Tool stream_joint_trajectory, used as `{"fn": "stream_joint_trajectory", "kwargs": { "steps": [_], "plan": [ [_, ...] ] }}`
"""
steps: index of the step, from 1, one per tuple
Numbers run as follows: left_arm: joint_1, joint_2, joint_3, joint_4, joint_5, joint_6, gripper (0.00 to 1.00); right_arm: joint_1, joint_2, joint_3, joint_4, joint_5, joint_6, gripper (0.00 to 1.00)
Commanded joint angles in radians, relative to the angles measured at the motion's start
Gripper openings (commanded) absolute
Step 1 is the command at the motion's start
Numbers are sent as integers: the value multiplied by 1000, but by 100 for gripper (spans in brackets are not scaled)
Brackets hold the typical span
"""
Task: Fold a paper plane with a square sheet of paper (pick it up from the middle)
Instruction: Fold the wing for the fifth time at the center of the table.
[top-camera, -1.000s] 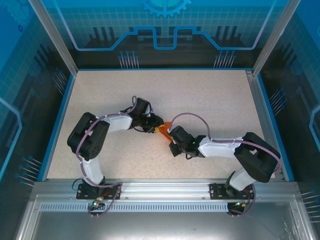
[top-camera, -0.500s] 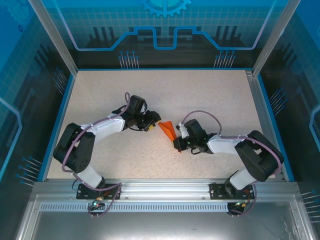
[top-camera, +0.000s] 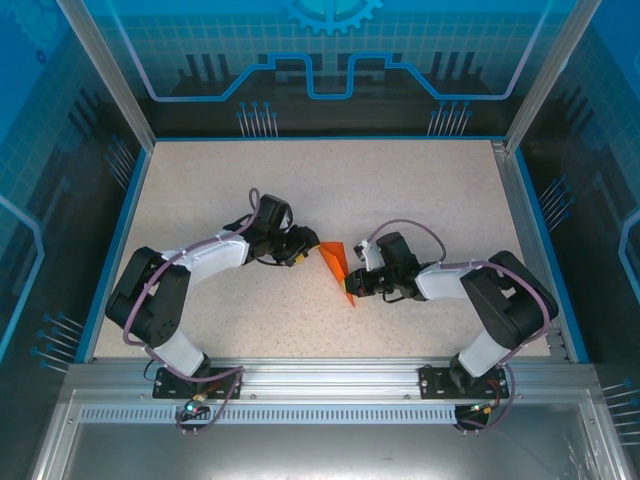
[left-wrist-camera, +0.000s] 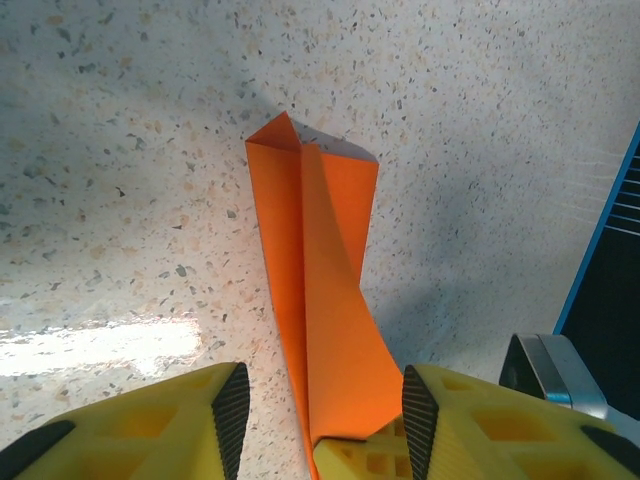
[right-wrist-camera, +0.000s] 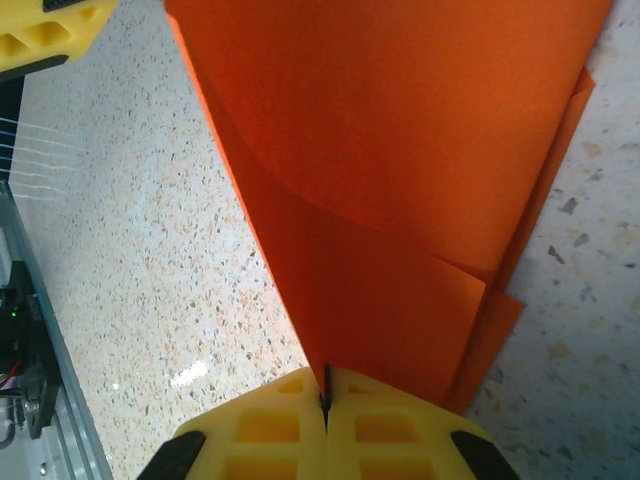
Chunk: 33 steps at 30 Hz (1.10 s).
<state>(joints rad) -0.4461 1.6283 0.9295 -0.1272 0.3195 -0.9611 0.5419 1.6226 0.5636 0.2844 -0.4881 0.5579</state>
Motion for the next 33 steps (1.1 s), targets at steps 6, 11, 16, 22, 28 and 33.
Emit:
{"fn": "stream_joint_trajectory", "kwargs": {
  "steps": [6, 11, 16, 22, 28, 33],
  "plan": [
    [-6, -1, -27, 39, 26, 9, 47, -27, 27, 13, 71, -70, 61, 4],
    [-12, -18, -32, 39, 18, 13, 47, -31, 38, 12, 75, -73, 74, 4],
    [-16, -18, -43, 62, 18, 5, 47, -38, 40, 16, 57, -73, 81, 4],
    [-20, -39, -74, 107, 20, 1, 47, -58, 39, 11, 75, -93, 104, 4],
    [-19, -33, -77, 112, 27, 5, 47, -63, 54, 11, 104, -111, 125, 4],
    [-19, -30, -76, 113, 29, 8, 47, -68, 78, 21, 101, -129, 129, 4]
  ]
}}
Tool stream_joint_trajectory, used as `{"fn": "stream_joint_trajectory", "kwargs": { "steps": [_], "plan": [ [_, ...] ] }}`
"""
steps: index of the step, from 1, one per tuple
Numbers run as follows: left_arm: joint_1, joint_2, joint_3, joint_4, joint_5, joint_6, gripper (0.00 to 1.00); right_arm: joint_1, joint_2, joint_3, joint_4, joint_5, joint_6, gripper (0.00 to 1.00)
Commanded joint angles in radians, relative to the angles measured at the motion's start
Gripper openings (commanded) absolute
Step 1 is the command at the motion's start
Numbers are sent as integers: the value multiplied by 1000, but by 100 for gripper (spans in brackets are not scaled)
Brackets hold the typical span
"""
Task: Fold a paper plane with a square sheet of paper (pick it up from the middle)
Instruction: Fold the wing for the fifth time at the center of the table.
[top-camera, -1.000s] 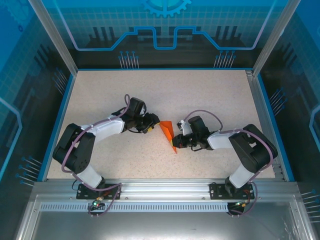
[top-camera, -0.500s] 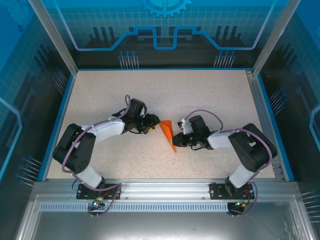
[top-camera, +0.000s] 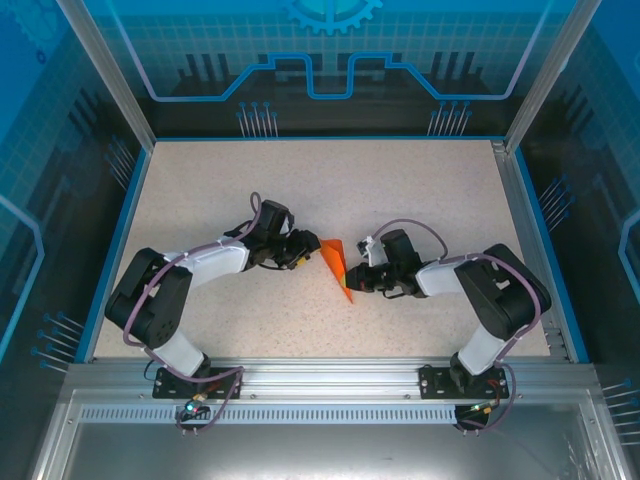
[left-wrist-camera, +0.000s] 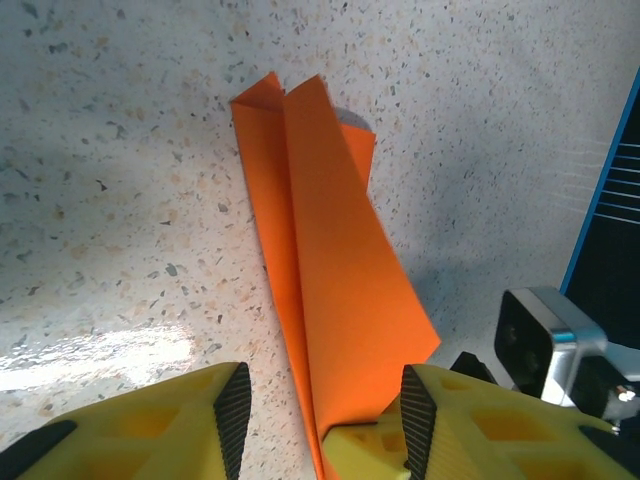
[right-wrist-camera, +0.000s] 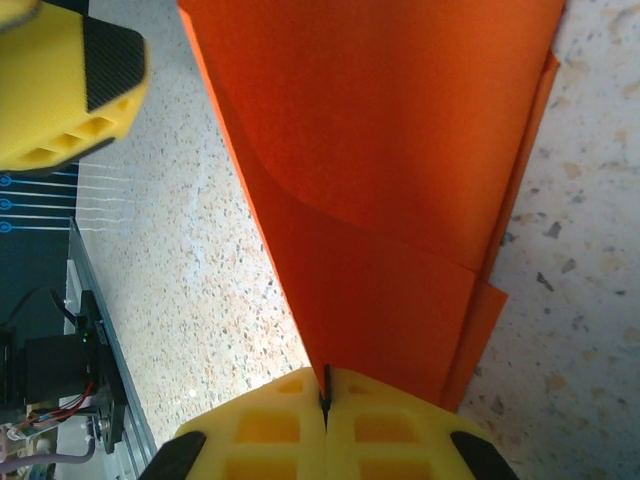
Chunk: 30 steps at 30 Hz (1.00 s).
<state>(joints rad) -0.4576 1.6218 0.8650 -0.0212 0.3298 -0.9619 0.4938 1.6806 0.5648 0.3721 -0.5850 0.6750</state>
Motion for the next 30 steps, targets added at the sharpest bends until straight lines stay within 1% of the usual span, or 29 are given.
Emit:
{"fn": "stream_joint_trajectory", "kwargs": {
  "steps": [1, 6, 13, 17, 22, 30],
  "plan": [
    [-8, -22, -11, 9, 19, 8, 47, -20, 28, 25, 5, -32, 11, 4],
    [-11, -13, -7, 3, 25, 9, 47, -29, 48, 26, 1, -32, 22, 4],
    [-19, -13, -12, 22, 29, 12, 46, -51, 78, 21, 21, -77, 55, 4],
    [-31, -11, -12, 40, 31, 22, 46, -74, 98, -5, 107, -119, 115, 4],
    [-36, -2, -11, 43, 32, 20, 46, -94, 95, -15, 150, -157, 147, 4],
    [-45, 3, -25, 87, 48, 26, 44, -100, 73, 9, 83, -187, 128, 4]
  ]
}}
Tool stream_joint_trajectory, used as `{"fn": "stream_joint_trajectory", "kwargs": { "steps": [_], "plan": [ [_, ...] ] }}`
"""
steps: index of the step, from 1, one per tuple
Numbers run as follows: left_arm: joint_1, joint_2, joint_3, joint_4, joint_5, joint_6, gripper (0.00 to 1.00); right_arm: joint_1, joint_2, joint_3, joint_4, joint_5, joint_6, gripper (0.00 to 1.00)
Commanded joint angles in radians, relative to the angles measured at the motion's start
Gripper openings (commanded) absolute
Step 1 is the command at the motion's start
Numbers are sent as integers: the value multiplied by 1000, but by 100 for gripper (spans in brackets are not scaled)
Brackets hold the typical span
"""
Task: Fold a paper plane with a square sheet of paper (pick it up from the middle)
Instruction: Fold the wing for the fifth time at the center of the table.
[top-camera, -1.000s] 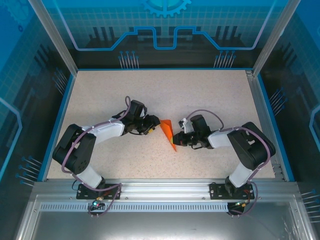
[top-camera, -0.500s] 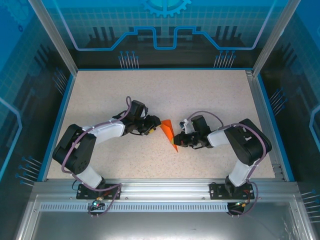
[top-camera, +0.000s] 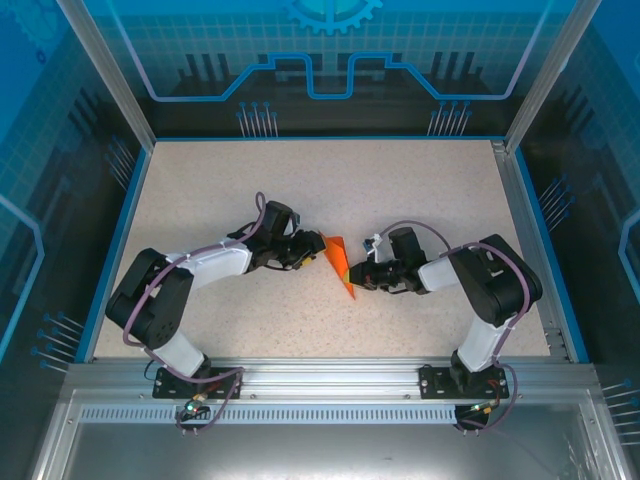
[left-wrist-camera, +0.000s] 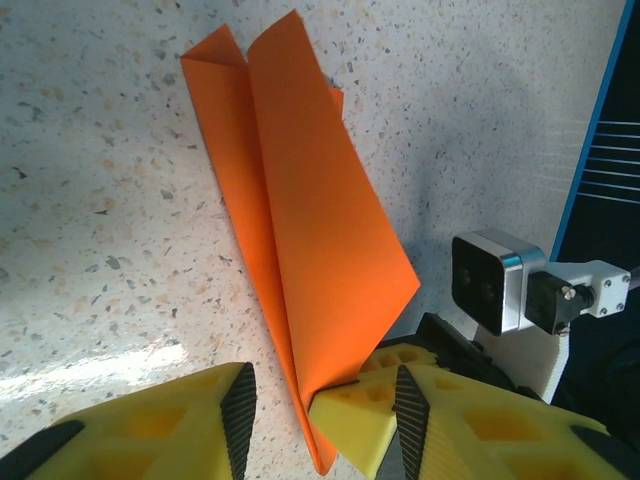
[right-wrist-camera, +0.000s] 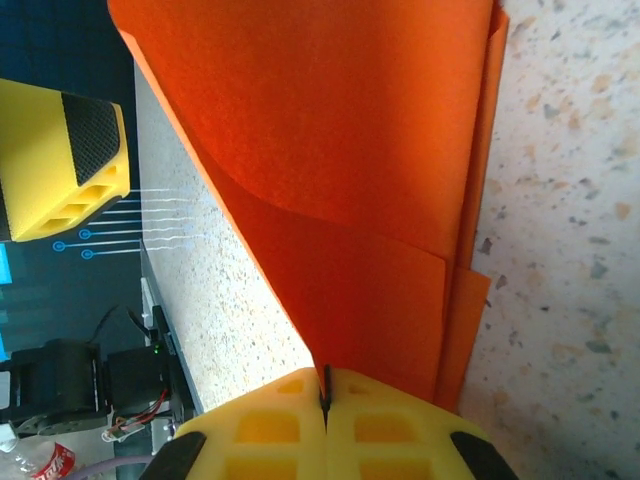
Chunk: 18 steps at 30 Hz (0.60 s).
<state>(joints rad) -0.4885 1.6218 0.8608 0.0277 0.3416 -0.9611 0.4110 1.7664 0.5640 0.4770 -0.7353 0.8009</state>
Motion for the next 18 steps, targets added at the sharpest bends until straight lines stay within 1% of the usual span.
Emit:
{"fn": "stream_joint_trajectory", "kwargs": {
  "steps": [1, 4, 7, 9, 12, 14, 18],
  "plan": [
    [-15, 10, -21, 50, 46, 27, 43, -20, -5, 8, 1, -46, 18, 4],
    [-26, 24, -22, 86, 66, 28, 42, -24, 19, 14, 14, -53, 55, 3],
    [-32, 37, -21, 94, 71, 30, 41, -27, 42, 2, 93, -78, 106, 3],
    [-34, 45, -21, 96, 76, 32, 41, -32, 55, 12, 65, -81, 110, 3],
    [-35, 55, -25, 106, 83, 35, 41, -37, 81, 11, 89, -96, 127, 3],
    [-36, 61, -26, 107, 84, 37, 41, -39, 95, 19, 59, -92, 123, 3],
    [-40, 65, -31, 112, 86, 39, 41, -43, 116, 13, 81, -100, 137, 3]
  ]
}}
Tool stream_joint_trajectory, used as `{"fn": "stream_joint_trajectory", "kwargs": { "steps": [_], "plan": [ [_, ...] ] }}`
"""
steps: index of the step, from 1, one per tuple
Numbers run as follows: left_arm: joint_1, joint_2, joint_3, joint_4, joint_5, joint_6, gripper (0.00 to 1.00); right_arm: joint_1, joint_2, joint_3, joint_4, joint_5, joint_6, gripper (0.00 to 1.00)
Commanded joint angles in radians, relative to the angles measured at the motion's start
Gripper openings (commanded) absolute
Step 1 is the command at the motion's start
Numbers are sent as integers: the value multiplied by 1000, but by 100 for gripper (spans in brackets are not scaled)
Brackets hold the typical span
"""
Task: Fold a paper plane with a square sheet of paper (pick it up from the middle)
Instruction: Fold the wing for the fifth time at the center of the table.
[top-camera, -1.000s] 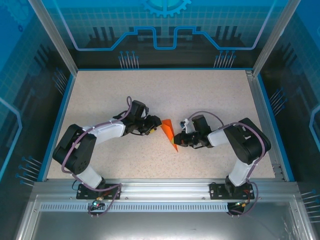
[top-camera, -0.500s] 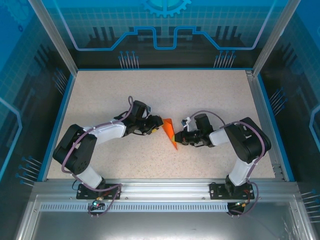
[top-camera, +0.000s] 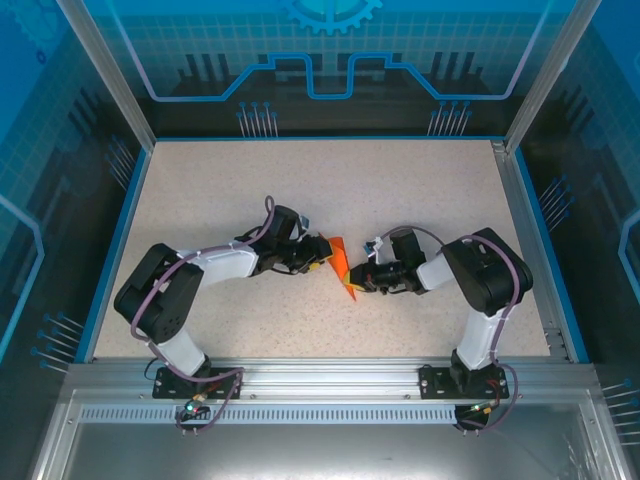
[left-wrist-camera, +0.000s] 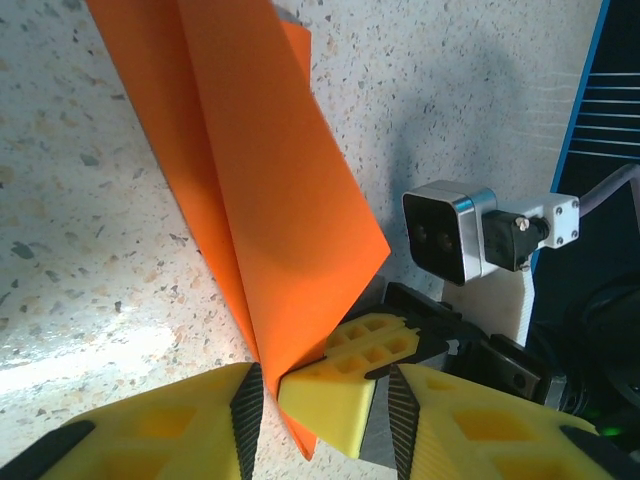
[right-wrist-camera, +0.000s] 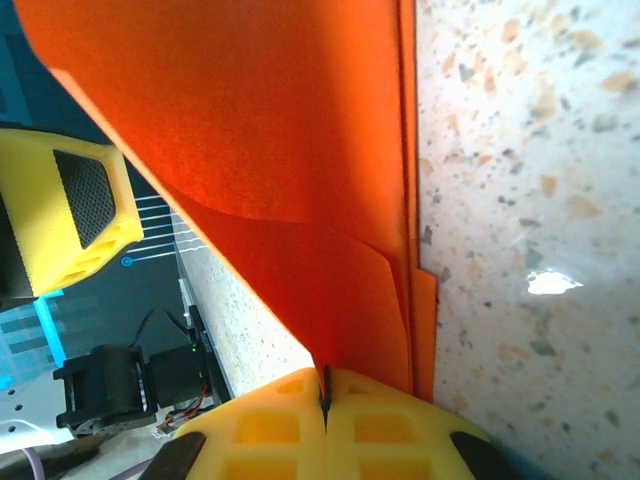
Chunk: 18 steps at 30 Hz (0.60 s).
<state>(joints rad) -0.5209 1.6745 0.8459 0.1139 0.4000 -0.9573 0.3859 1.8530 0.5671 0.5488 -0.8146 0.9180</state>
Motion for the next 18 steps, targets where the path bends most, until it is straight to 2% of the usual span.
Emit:
{"fn": "stream_joint_trajectory", "kwargs": {
  "steps": [1, 8, 18],
  "plan": [
    [-8, 13, -17, 26, 28, 34, 41, -18, 34, 7, 22, -24, 30, 2],
    [-11, 13, -16, 34, 36, 42, 41, -19, 57, 11, 73, -52, 91, 3],
    [-19, 37, -11, 61, 61, 46, 41, -19, 63, -1, 66, -23, 115, 3]
  ]
}}
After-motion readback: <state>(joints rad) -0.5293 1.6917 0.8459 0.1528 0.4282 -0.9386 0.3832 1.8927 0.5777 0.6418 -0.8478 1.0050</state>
